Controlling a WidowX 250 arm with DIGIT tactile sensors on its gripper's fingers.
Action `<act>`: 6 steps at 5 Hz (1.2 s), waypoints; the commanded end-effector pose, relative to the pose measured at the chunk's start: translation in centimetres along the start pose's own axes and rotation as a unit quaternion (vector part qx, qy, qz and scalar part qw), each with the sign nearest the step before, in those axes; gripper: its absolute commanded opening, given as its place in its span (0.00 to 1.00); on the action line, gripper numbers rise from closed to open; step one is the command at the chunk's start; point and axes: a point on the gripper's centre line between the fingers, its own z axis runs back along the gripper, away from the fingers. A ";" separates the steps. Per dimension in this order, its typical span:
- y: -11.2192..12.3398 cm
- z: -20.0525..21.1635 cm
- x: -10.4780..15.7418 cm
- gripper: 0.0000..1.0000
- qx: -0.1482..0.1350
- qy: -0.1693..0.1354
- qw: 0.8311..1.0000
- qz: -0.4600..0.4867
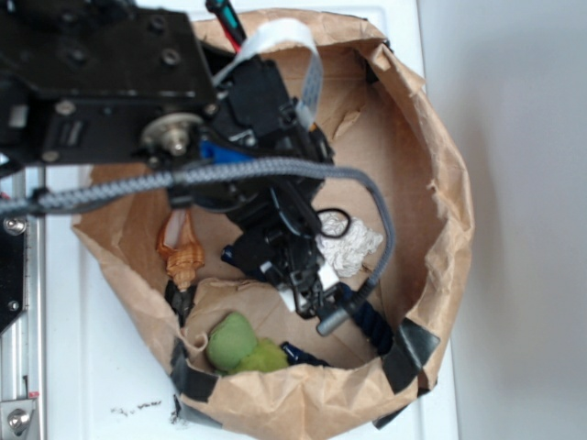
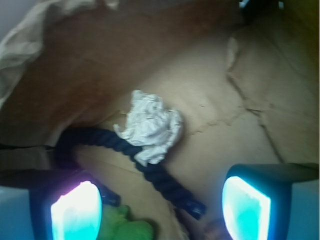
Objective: Grab the white paper.
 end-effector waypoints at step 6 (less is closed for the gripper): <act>0.4 0.8 2.4 1.00 0.022 -0.040 0.999 -0.009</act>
